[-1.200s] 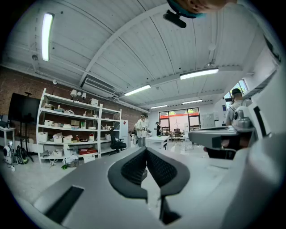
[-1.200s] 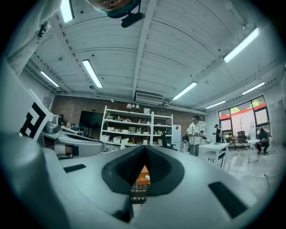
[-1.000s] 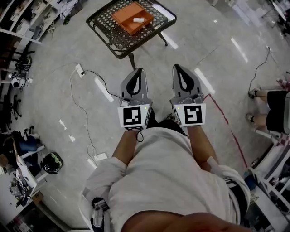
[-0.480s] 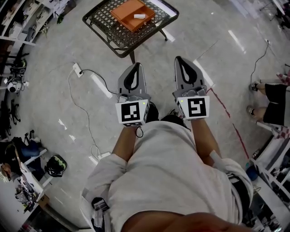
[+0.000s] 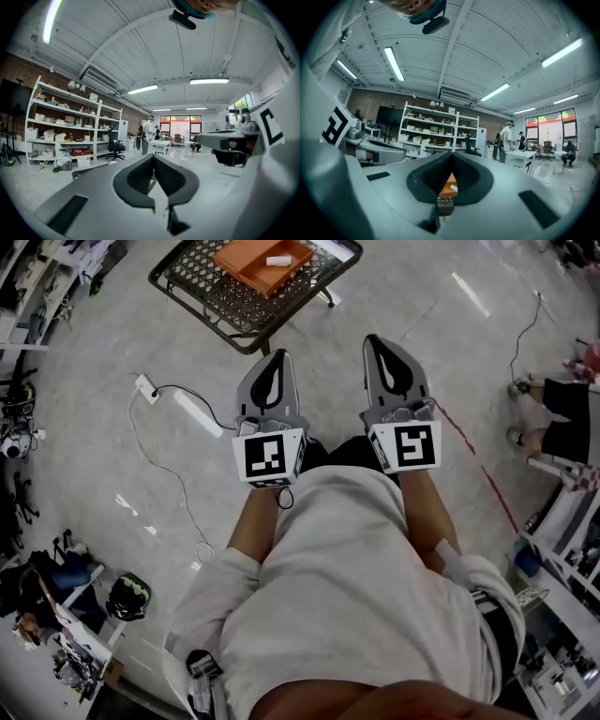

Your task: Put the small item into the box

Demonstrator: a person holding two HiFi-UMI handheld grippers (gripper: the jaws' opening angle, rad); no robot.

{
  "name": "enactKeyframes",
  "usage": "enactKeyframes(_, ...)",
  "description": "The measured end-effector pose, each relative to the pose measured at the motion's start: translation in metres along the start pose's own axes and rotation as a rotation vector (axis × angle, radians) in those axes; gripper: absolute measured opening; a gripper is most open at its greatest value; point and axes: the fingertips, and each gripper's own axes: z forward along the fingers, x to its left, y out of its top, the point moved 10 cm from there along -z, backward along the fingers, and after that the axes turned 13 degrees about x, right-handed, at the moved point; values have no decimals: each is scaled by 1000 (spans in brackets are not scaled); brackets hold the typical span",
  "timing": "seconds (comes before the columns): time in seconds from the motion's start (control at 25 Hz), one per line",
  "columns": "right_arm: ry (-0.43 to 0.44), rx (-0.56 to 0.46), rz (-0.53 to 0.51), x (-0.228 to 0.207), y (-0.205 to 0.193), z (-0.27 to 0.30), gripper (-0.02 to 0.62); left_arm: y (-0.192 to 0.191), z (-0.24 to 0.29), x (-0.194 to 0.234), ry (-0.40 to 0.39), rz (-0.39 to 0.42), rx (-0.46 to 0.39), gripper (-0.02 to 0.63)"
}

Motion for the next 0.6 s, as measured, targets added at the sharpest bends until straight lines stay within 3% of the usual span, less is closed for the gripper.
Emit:
enactKeyframes(0.32, -13, 36, -20, -24, -4, 26, 3, -1, 34, 4, -37, -32, 35, 8)
enactKeyframes(0.6, 16, 21, -12, -59, -13, 87, 3, 0, 82, 19, -8, 7, 107, 8)
